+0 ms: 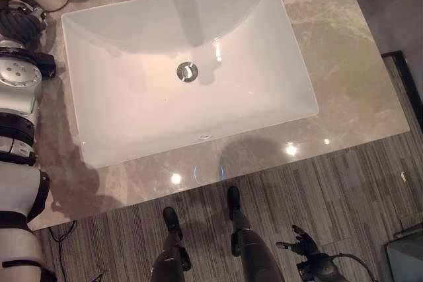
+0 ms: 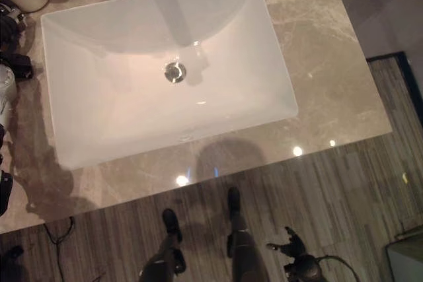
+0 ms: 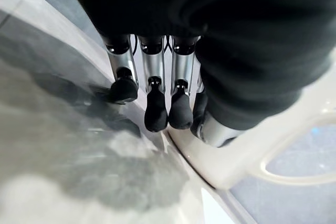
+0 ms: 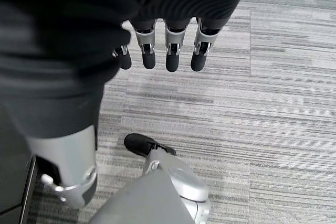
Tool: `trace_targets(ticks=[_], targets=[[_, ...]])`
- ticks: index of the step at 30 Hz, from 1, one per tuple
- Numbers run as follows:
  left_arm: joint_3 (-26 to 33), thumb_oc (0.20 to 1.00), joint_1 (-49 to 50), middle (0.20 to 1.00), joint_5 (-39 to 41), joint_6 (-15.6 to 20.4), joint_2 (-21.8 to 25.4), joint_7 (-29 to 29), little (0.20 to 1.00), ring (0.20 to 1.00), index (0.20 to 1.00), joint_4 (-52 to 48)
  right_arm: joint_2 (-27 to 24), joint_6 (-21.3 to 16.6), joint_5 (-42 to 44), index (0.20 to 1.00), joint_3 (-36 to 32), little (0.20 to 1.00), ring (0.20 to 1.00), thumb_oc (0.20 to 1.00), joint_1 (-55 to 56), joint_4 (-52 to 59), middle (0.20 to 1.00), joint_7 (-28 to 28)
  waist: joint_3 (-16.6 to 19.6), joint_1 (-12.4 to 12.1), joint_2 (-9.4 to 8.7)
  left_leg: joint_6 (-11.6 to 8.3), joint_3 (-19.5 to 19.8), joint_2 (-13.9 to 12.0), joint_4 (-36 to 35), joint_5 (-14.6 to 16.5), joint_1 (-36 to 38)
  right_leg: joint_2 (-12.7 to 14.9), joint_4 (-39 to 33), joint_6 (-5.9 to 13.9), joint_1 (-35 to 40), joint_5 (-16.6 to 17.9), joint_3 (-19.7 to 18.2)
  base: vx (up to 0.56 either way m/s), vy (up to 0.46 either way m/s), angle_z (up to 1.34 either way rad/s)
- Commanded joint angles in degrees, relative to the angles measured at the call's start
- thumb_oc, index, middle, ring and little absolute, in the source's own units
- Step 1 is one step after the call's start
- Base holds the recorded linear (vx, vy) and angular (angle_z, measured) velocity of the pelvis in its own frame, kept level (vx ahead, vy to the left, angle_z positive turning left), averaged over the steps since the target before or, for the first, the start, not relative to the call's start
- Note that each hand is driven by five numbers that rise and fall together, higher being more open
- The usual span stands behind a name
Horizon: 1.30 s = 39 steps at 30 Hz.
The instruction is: Put brush and paste in cup on sink, flatten towel.
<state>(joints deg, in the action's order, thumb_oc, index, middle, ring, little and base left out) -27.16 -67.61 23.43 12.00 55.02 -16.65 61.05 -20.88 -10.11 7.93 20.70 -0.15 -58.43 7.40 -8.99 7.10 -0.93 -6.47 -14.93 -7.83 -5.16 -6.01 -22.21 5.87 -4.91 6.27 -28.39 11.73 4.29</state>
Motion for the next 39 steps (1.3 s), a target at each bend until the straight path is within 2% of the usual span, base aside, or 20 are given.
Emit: trace_targets(ticks=[1, 10, 20, 25, 30, 39], targets=[[-0.43, 0.2, -5.07, 0.2, -1.75, -1.36, -0.71, -1.02, 0.2, 0.2, 0.2, 6.32, -3.15, -0.69, 1.28, 1.0, 0.02, 1.0, 1.0, 1.0, 1.46, 2.79, 1.0, 0.25, -1.41, 0.9, 0.9, -0.38, 6.08, -1.37, 0.16, -2.38, -2.45, 4.72, -0.09, 6.44, 3.11, 0.71, -1.84, 0.0, 0.0, 0.0], [-1.81, 0.2, -8.6, 0.2, -3.4, -1.34, -1.94, -2.91, 0.2, 0.2, 0.2, 7.13, -3.47, -1.2, 1.5, 1.0, 0.02, 1.0, 1.0, 1.0, 2.61, 4.13, 1.0, 0.32, -1.3, 1.56, 0.72, -0.43, 5.57, -1.46, 0.16, -2.44, -3.15, 4.58, -0.09, 6.47, 2.29, 0.91, -1.97, 0.0, 0.0, 0.0], [-2.99, 0.2, -8.28, 0.2, -5.55, -0.22, -4.54, -3.55, 0.2, 0.2, 0.2, 4.47, -3.75, -1.65, 1.14, 1.0, -0.05, 1.0, 1.0, 1.0, 3.72, 5.14, 1.0, 0.41, -0.65, 2.17, 0.38, -0.34, 5.59, -1.36, 0.16, -2.26, -3.54, 4.59, -0.09, 6.5, 1.9, 0.84, -2.01, 0.0, 0.0, 0.0], [-1.95, 0.2, -7.85, 0.2, -6.57, -1.28, -5.88, -4.97, 0.2, 0.2, 0.2, 5.33, -3.3, -1.65, 0.86, 1.0, 0.33, 1.0, 1.0, 1.0, 3.63, 4.72, 1.0, 0.51, -0.57, 1.97, 0.38, -0.23, 5.74, -1.3, 0.16, -2.23, -3.24, 4.66, -0.09, 6.45, 2.32, 0.76, -1.78, 0.0, 0.0, 0.0], [-0.68, 0.2, -6.34, 0.2, -7.12, -2.06, -5.76, -5.04, 0.2, 0.2, 0.2, 5.94, -3.16, -1.38, 0.42, 1.0, 0.66, 1.0, 1.0, 1.0, 3.24, 4.43, 1.0, 0.53, -0.45, 1.47, 0.5, -0.16, 5.88, -1.21, 0.16, -2.16, -2.73, 4.76, -0.09, 6.39, 3.01, 0.48, -1.58, 0.0, 0.0, 0.0], [0.09, 0.2, -3.33, 0.2, -8.18, -2.16, -2.25, -4.3, 0.2, 0.2, 0.2, 4.42, -3.07, -1.01, 0.34, 1.0, 0.76, 1.0, 1.0, 1.0, 2.08, 3.23, 1.0, 0.29, -0.53, 0.18, 0.69, -0.06, 6.65, -0.84, 0.16, -2.22, -2.39, 5.03, -0.09, 6.34, 3.99, 0.27, -0.27, 0.0, 0.0, 0.01]])
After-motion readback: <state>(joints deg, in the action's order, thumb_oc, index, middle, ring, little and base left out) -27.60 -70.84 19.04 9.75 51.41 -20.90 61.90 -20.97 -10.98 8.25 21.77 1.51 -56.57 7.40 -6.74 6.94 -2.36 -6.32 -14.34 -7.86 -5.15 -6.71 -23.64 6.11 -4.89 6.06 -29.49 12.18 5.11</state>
